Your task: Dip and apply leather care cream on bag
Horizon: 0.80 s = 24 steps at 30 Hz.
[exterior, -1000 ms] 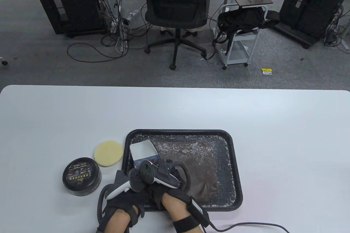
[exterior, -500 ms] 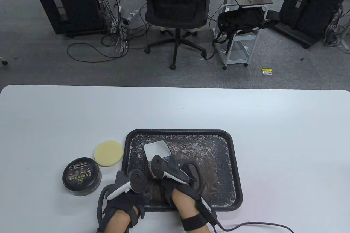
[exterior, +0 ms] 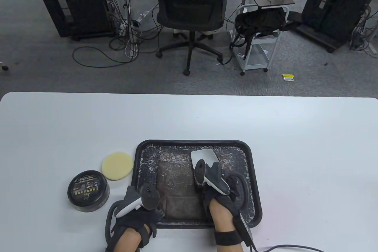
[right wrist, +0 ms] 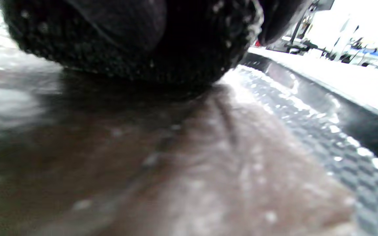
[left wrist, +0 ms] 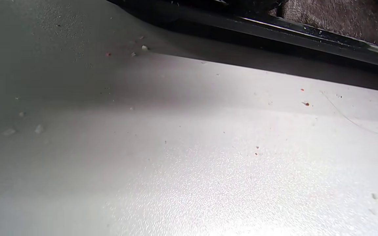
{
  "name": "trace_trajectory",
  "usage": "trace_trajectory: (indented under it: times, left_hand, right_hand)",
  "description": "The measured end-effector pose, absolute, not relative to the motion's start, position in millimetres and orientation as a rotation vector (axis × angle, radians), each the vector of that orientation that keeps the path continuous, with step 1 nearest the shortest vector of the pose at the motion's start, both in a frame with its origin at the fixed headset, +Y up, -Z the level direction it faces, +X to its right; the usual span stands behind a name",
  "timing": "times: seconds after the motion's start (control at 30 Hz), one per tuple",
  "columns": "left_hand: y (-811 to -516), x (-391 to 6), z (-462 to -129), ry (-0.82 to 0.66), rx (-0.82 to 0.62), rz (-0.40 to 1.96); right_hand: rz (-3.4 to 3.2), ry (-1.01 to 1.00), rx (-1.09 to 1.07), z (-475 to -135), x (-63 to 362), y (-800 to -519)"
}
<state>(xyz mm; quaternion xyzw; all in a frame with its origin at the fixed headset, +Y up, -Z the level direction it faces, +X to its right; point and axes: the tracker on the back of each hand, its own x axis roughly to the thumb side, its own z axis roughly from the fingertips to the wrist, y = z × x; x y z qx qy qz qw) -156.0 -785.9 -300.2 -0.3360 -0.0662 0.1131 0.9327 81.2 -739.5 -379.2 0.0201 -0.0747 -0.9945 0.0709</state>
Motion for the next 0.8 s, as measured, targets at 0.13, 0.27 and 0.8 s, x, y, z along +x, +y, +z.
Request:
trace_trajectory:
  times: [0.13, 0.27, 0.8]
  left_hand:
    - [-786, -155, -301, -0.13, -0.696, 0.231]
    - [-786, -154, -301, -0.128, -0.694, 0.22]
    - [-787, -154, -301, -0.125, -0.708, 0.227]
  right_hand:
    - [-2.975, -0.23, 0.117, -382, 87, -739]
    - [-2.951, -0.233, 0.078, -380, 80, -743]
    - [-2.932, -0.203, -0.283, -363, 8, -744]
